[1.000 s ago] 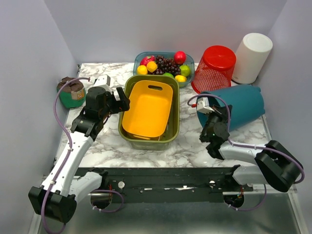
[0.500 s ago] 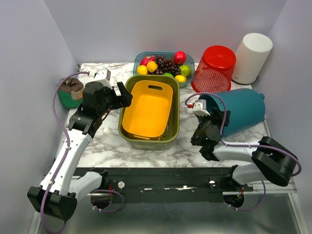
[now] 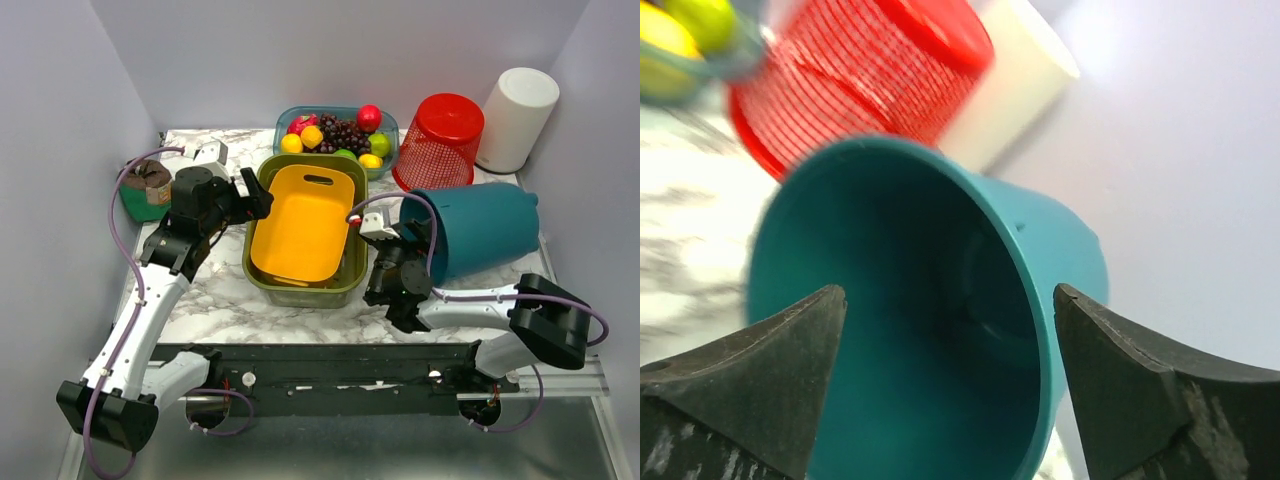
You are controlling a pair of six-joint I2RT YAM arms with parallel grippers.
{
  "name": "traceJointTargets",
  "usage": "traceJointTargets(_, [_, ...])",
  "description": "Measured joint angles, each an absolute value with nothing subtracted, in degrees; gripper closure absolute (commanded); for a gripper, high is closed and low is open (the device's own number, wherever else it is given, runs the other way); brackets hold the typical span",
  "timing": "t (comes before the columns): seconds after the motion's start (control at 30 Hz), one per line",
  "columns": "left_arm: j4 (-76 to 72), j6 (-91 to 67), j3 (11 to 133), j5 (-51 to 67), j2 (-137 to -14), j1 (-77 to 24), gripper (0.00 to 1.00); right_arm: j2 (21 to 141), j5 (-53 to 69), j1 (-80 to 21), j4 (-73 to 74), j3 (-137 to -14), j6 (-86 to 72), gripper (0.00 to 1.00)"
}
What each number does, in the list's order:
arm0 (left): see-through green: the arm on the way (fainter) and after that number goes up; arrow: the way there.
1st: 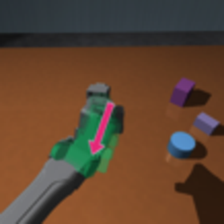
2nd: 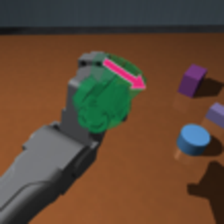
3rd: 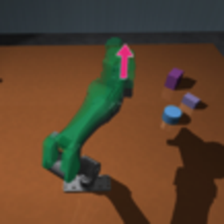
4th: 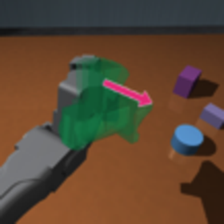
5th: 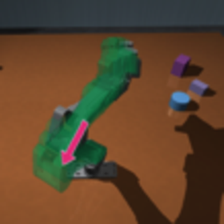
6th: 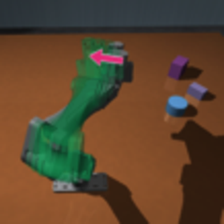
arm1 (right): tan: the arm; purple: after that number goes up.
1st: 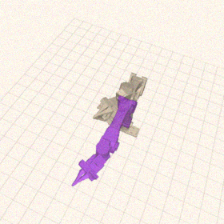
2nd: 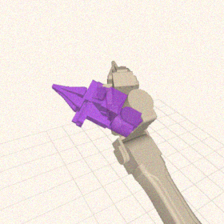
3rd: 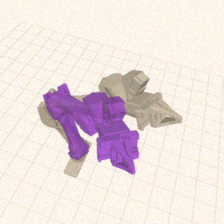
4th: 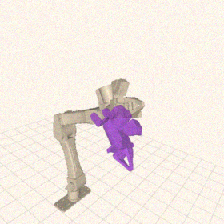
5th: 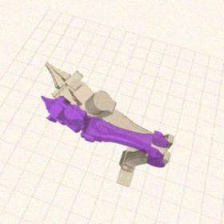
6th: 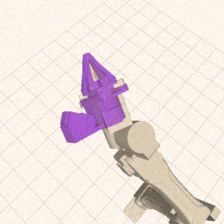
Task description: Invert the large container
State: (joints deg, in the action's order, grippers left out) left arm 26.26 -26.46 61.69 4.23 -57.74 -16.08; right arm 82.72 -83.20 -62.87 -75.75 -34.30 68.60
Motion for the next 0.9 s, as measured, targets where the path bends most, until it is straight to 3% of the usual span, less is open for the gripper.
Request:
traceJointTargets(0.2, [25.96, -27.11, 61.69, 4.45, -57.1, -16.08, 0.01, 80.68, -76.95, -66.48, -75.61, -38.06, 67.77, 0.01])
traceJointTargets(0.27, [25.74, -27.51, 61.69, 4.58, -56.77, -16.08, 0.01, 77.21, -73.19, -67.57, -72.97, -38.11, 60.73, 0.01])
traceJointTargets(0.43, [25.26, -27.97, 61.69, 4.56, -55.42, -16.05, 0.01, 61.56, -52.53, -65.04, -48.21, -42.02, 31.97, 0.0])
traceJointTargets(0.63, [24.03, -28.6, 61.39, 4.84, -53.56, -16.08, 0.01, 62.41, -38.96, -59.68, -33.67, -51.94, 21.71, 0.01])
traceJointTargets(0.73, [23.0, -29.47, 61.36, 6.11, -53.56, -16.08, 0.01, 62.46, -33.95, -52.71, -25.67, -53.17, 16.75, 0.01])
traceJointTargets(0.9, [22.17, -31.64, 63.96, 8.34, -56.01, -19.88, 0.01, 54.68, -27.83, -31.14, -14.46, -53.28, 6.0, 0.01])
